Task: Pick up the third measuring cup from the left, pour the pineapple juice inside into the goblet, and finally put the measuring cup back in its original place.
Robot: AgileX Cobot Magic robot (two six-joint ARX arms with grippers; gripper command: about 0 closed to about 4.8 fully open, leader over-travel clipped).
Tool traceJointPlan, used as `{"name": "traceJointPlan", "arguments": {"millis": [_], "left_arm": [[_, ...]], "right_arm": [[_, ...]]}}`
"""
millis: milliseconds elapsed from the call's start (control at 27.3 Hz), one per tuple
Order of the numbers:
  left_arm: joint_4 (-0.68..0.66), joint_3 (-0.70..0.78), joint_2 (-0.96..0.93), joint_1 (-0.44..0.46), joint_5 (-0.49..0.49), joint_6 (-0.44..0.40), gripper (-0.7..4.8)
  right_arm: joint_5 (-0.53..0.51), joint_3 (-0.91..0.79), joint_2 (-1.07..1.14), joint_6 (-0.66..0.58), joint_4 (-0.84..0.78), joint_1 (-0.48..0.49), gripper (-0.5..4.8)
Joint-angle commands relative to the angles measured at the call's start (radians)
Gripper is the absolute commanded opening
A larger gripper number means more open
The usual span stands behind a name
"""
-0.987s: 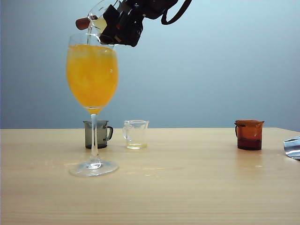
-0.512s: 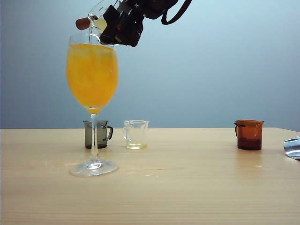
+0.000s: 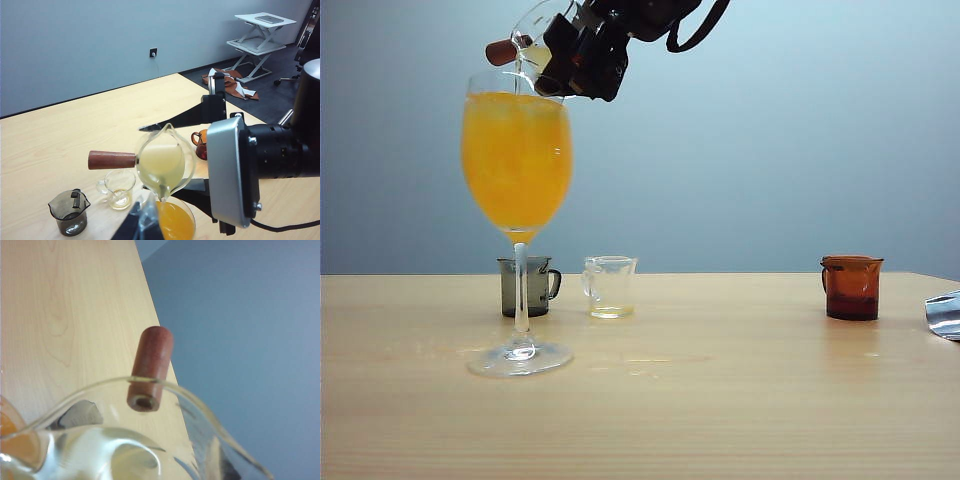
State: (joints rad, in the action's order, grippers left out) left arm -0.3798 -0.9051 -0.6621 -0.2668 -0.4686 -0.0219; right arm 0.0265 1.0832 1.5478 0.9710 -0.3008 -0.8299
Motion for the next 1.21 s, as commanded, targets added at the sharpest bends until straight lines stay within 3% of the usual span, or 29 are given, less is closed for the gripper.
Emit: {"name": "traceJointPlan", "arguments": {"millis": [37, 1207], "left_arm": [[0.007, -0.006, 0.002, 0.0, -0.007, 0.003, -0.05], [0.006, -0.006, 0.002, 0.0, -0.007, 0.003, -0.05]], "right_arm": [[0.002, 0.006, -0.007, 0.006, -0.032, 0.0, 0.93], [0.002, 0.006, -0.007, 0.1, -0.032, -0.001, 0.93]]}}
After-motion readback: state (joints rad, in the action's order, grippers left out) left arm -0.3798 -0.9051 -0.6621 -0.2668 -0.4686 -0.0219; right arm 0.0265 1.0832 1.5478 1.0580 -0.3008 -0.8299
